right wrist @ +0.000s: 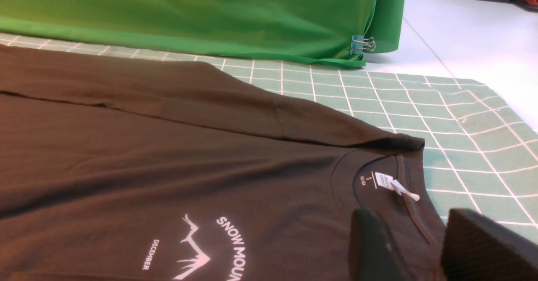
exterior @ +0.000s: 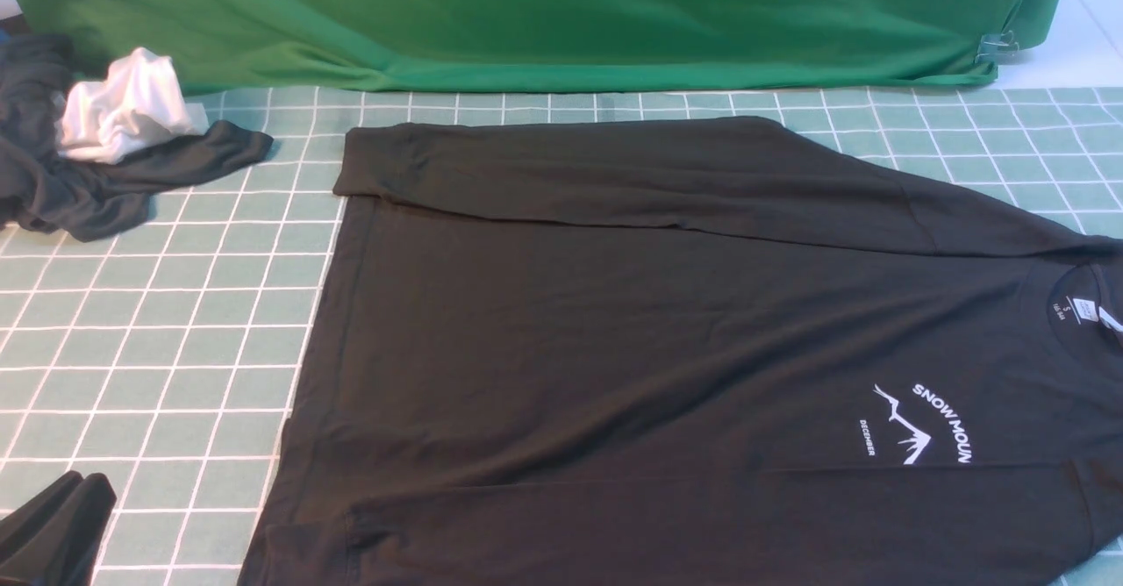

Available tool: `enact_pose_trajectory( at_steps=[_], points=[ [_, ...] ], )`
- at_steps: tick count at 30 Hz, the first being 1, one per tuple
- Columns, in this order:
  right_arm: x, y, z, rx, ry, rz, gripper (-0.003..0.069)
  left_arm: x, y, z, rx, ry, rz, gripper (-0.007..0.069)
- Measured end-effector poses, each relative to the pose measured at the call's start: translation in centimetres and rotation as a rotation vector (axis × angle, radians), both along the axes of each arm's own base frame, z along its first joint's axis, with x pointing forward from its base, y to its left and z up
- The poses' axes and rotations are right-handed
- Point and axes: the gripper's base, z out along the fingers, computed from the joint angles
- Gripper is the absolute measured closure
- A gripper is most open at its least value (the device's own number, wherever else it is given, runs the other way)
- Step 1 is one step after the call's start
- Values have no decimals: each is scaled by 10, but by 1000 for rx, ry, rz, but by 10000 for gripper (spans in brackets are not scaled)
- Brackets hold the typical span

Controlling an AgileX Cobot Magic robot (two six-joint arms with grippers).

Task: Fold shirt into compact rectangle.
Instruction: 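Grasp the left edge of the dark T-shirt lying flat on the table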

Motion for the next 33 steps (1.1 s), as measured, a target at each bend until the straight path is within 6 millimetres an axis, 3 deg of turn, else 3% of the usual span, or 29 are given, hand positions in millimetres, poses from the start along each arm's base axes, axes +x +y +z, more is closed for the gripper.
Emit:
enact_pose_trajectory(
  at_steps=[2, 4, 5, 6, 7, 8, 10, 12, 14, 19, 23, 26, 28, 30, 33],
  points=[
    [0, 0, 1, -2, -11, 0, 414, 0, 0, 3, -34, -33, 2, 589],
    [1, 0, 5, 28, -52, 0, 414, 1, -1, 10, -275, -88, 9, 589],
    [1, 1, 5, 47, -56, 1, 414, 1, -2, 10, -309, -91, 10, 589],
    [1, 1, 8, 188, -84, -4, 414, 1, -2, 13, -564, -103, 17, 589],
    [1, 2, 9, 241, -90, -6, 414, 1, -2, 14, -646, -106, 19, 589],
    [1, 3, 11, 482, -103, -15, 414, 1, -3, 16, -1008, -81, 31, 589],
    [1, 3, 12, 718, -97, -28, 414, 1, -3, 16, -1231, -57, 37, 589],
    [1, 3, 13, 818, -93, -34, 414, 1, -3, 16, -1293, -50, 40, 589],
    [1, 3, 13, 914, -92, -39, 414, 1, -2, 18, -1297, -70, 42, 589],
    [1, 0, 23, 965, -206, -26, 427, 1, 0, 21, -1292, -118, 41, 589],
    [-2, -2, 41, 920, -310, -2, 558, -3, -4, 47, -1198, -103, -4, 589],
    [-6, -1, 83, 738, -365, 26, 621, -4, -8, 90, -1044, -34, -20, 589],
    [-6, 1, 119, 590, -350, 42, 633, 4, -12, 113, -917, 102, 8, 589],
    [-1, 6, 150, 424, -268, 63, 636, 15, -16, 124, -788, 295, 37, 589],
    [14, 14, 174, 259, -48, 113, 636, 43, -23, 121, -581, 631, 37, 589]
  ],
)
